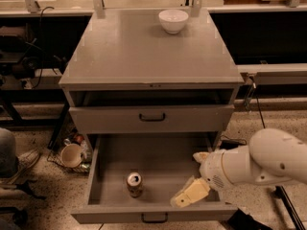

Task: Pick orange can from middle drawer and place on counter

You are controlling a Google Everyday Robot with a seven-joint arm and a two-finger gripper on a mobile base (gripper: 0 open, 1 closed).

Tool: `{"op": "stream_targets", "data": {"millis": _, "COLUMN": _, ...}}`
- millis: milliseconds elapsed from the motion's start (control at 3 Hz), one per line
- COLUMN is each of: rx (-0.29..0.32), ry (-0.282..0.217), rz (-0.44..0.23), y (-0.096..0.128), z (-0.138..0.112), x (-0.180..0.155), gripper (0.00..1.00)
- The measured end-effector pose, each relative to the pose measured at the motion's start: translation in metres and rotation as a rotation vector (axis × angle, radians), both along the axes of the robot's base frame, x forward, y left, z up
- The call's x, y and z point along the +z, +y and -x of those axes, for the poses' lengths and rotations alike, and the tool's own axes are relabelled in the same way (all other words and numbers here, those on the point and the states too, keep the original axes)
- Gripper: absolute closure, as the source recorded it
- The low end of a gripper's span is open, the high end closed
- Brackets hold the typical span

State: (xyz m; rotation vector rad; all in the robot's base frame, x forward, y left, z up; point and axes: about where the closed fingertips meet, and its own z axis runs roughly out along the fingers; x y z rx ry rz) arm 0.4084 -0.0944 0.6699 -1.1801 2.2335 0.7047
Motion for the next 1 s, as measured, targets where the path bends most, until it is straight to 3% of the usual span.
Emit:
{"op": "stream_targets", "data": {"millis": 333, "rx": -0.048, "ry": -0.028, "rz": -0.086, "y": 0.017, "z": -0.012, "x": -0.053, "gripper": 0.0}}
{"op": "stream_targets", "data": {"millis": 667, "rx": -0.081, "ry": -0.045, "rz": -0.148, "y": 0.048, "z": -0.028, "x": -0.112, "gripper": 0.0}}
{"op": "stream_targets", "data": {"millis": 1000, "rx": -0.155, "ry": -0.074, "rz": -0.149, "y": 0.047, "z": -0.047, "x": -0.135, "gripper": 0.0}}
